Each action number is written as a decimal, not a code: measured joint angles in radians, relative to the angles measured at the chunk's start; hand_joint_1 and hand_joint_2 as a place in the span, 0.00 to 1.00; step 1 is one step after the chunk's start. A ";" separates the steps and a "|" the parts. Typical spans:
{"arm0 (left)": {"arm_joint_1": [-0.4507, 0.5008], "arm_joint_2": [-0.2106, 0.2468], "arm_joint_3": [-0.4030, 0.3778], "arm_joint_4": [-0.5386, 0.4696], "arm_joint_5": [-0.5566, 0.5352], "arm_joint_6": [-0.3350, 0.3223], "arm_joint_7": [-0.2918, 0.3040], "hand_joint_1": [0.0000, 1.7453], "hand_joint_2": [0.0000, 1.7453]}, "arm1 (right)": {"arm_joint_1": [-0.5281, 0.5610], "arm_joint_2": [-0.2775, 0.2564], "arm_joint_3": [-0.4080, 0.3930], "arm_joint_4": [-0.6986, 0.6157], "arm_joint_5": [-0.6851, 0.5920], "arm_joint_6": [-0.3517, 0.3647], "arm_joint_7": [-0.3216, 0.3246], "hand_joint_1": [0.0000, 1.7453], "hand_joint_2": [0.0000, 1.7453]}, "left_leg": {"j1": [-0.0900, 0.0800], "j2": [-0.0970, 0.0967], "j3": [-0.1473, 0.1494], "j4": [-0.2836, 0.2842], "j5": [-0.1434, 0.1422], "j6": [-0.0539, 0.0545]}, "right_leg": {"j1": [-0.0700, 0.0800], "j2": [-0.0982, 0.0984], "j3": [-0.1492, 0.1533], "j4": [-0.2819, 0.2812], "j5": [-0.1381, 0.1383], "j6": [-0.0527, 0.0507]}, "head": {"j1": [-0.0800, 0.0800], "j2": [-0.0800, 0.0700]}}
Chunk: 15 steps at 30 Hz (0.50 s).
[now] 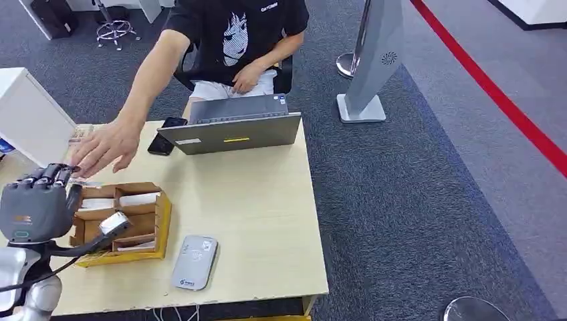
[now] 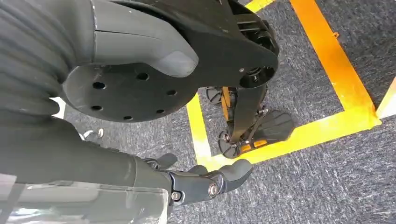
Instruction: Pass the card to the sensor for recognition and then transmit it.
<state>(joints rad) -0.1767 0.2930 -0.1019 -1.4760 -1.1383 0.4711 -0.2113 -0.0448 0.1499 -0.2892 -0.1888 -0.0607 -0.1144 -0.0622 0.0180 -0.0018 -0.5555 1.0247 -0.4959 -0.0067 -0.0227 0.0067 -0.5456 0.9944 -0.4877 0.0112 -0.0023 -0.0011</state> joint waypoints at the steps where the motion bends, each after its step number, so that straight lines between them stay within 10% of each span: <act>1: 0.015 -0.003 0.000 -0.023 -0.002 0.007 -0.005 0.00 1.00 | 0.000 0.000 0.000 0.000 -0.002 -0.003 -0.001 0.00 1.00 | 0.000 0.000 0.000 0.000 0.000 0.000 | 0.000 0.000 0.000 0.000 0.000 0.000 | 0.000 0.000; 15: 0.188 -0.018 -0.002 -0.297 -0.065 0.051 -0.026 0.00 1.00 | 0.000 0.000 -0.001 0.000 -0.009 -0.014 -0.002 0.00 1.00 | 0.000 0.000 0.000 0.000 -0.001 0.000 | 0.000 0.000 0.000 0.000 0.000 0.000 | 0.000 0.000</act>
<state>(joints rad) 0.0109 0.2747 -0.1038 -1.7730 -1.2032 0.5222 -0.2369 -0.0443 0.1499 -0.2903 -0.1884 -0.0694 -0.1286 -0.0637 0.0180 -0.0015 -0.5553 1.0247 -0.4969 -0.0069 -0.0227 0.0069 -0.5459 0.9942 -0.4880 0.0114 -0.0019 -0.0011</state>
